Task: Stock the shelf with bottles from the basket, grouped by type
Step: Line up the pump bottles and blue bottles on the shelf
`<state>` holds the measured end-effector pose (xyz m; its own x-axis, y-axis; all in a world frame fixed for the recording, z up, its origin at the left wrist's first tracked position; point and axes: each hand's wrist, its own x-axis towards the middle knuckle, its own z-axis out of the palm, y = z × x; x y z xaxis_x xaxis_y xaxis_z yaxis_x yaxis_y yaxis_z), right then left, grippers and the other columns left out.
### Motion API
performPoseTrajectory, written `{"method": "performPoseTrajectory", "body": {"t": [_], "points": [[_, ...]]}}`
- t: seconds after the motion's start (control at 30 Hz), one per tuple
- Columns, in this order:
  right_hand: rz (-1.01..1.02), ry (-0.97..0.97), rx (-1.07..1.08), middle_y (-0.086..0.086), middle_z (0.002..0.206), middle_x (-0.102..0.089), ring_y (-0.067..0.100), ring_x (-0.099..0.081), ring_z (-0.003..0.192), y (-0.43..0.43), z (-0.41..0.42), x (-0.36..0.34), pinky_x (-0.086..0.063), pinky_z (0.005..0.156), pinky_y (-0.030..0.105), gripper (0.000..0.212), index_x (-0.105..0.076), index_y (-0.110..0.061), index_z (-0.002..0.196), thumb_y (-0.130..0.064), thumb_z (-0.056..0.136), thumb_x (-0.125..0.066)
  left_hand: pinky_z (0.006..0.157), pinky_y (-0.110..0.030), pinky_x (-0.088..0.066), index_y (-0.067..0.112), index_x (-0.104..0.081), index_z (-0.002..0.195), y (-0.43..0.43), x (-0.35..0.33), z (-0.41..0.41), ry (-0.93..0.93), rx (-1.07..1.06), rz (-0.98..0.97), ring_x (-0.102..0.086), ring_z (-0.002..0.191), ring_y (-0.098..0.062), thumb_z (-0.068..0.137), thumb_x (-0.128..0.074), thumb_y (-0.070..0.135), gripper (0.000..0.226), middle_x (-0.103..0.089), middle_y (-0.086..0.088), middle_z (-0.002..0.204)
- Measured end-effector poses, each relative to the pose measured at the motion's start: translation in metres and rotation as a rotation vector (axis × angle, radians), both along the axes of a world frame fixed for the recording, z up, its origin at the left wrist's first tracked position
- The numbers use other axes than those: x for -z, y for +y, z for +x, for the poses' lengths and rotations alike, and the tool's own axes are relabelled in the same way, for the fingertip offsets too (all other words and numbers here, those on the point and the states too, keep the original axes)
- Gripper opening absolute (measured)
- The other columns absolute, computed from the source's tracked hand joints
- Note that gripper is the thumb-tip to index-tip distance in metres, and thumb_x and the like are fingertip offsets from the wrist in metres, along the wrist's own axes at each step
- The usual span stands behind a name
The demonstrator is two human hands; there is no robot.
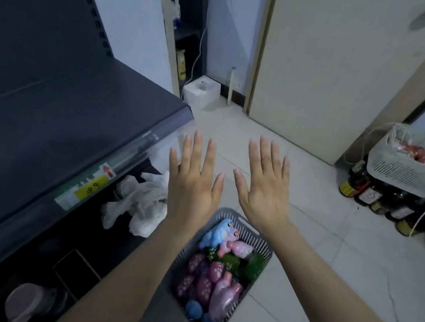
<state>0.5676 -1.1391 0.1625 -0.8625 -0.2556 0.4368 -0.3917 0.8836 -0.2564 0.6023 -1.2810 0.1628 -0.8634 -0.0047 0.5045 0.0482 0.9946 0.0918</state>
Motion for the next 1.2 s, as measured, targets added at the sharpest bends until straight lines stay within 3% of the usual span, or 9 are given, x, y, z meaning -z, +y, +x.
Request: {"method": "performPoseTrajectory", "body": {"t": [0.27, 0.43, 0.53, 0.67, 0.83, 0.9, 0.97, 1.07, 1.2], "points": [[0.169, -0.224, 0.065, 0.012, 0.147, -0.037, 0.024, -0.02, 0.136, 0.016, -0.02, 0.134, -0.01, 0.11, 0.041, 0.06, -0.027, -0.011, 0.143, -0.048, 0.098, -0.013, 0.111, -0.05, -0.017, 0.008, -0.022, 0.144, 0.009, 0.131, -0.016, -0.34, -0.012, 0.059, -0.023, 0.141, -0.031, 0.093, -0.025, 0.041, 0.061, -0.027, -0.019, 0.151], [0.302, -0.328, 0.044, 0.011, 0.139, -0.049, 0.029, -0.043, 0.13, 0.016, -0.026, 0.211, -0.022, 0.104, 0.042, 0.062, -0.037, -0.011, 0.136, -0.039, 0.081, -0.044, 0.109, -0.05, -0.02, 0.006, -0.033, 0.139, 0.016, 0.201, -0.022, -0.543, -0.012, 0.135, -0.027, 0.135, -0.031, 0.098, -0.004, 0.043, 0.063, -0.038, -0.021, 0.145], [0.352, -0.407, 0.006, 0.012, 0.135, -0.054, 0.03, -0.053, 0.123, 0.013, -0.029, 0.234, -0.023, 0.102, 0.041, 0.082, -0.045, -0.01, 0.133, -0.036, 0.063, -0.078, 0.108, -0.049, -0.02, 0.005, -0.044, 0.136, 0.02, 0.225, -0.018, -0.64, -0.038, 0.182, -0.037, 0.132, -0.034, 0.099, -0.005, 0.046, 0.068, -0.043, -0.021, 0.141], [0.426, -0.507, -0.081, 0.009, 0.128, -0.06, 0.026, -0.058, 0.118, 0.013, -0.049, 0.3, -0.033, 0.106, 0.041, 0.088, -0.06, -0.011, 0.123, -0.038, 0.043, -0.085, 0.106, -0.044, -0.018, 0.002, -0.049, 0.131, 0.031, 0.286, -0.014, -0.809, -0.143, 0.262, -0.046, 0.127, -0.037, 0.098, -0.004, 0.05, 0.074, -0.047, -0.024, 0.137], [0.501, -0.592, -0.274, 0.015, 0.146, -0.039, 0.032, -0.034, 0.137, 0.0, -0.075, 0.363, -0.022, 0.112, 0.046, 0.086, -0.044, -0.006, 0.137, -0.026, 0.061, -0.08, 0.099, -0.046, -0.042, -0.006, -0.054, 0.124, 0.039, 0.357, -0.005, -0.946, -0.299, 0.516, -0.056, 0.115, -0.04, 0.097, -0.007, 0.051, 0.079, -0.058, -0.026, 0.124], [0.552, -0.577, -0.378, 0.015, 0.134, -0.053, 0.031, -0.047, 0.128, -0.009, -0.085, 0.386, -0.035, 0.106, 0.045, 0.084, -0.057, -0.005, 0.125, -0.028, 0.049, -0.085, 0.095, -0.049, -0.045, -0.009, -0.054, 0.123, 0.041, 0.377, 0.002, -0.919, -0.336, 0.64, -0.057, 0.113, -0.04, 0.095, -0.009, 0.056, 0.084, -0.057, -0.027, 0.124], [0.625, -0.554, -0.43, 0.012, 0.119, -0.065, 0.029, -0.058, 0.116, -0.016, -0.094, 0.406, -0.046, 0.096, 0.042, 0.071, -0.068, -0.009, 0.108, -0.03, 0.043, -0.087, 0.107, -0.041, -0.034, -0.005, -0.044, 0.134, 0.042, 0.388, 0.008, -0.881, -0.395, 0.771, -0.046, 0.127, -0.035, 0.09, -0.02, 0.056, 0.079, -0.047, -0.023, 0.138], [0.635, -0.493, -0.506, 0.005, 0.086, -0.072, 0.025, -0.07, 0.087, -0.019, -0.107, 0.429, -0.057, 0.075, 0.035, 0.053, -0.074, -0.015, 0.079, -0.028, 0.031, -0.091, 0.111, -0.026, -0.02, 0.003, -0.03, 0.144, 0.039, 0.401, 0.006, -0.93, -0.524, 1.006, -0.032, 0.138, -0.024, 0.1, -0.032, 0.032, 0.053, -0.033, -0.014, 0.15], [0.673, -0.444, -0.511, -0.004, 0.074, -0.065, 0.019, -0.064, 0.074, -0.017, -0.114, 0.436, -0.05, 0.081, 0.032, 0.039, -0.074, -0.026, 0.066, -0.042, 0.033, -0.086, 0.106, -0.026, -0.025, 0.004, -0.031, 0.143, 0.037, 0.405, -0.01, -1.006, -0.775, 1.334, -0.033, 0.136, -0.027, 0.103, -0.025, 0.028, 0.048, -0.033, -0.014, 0.149]]}}
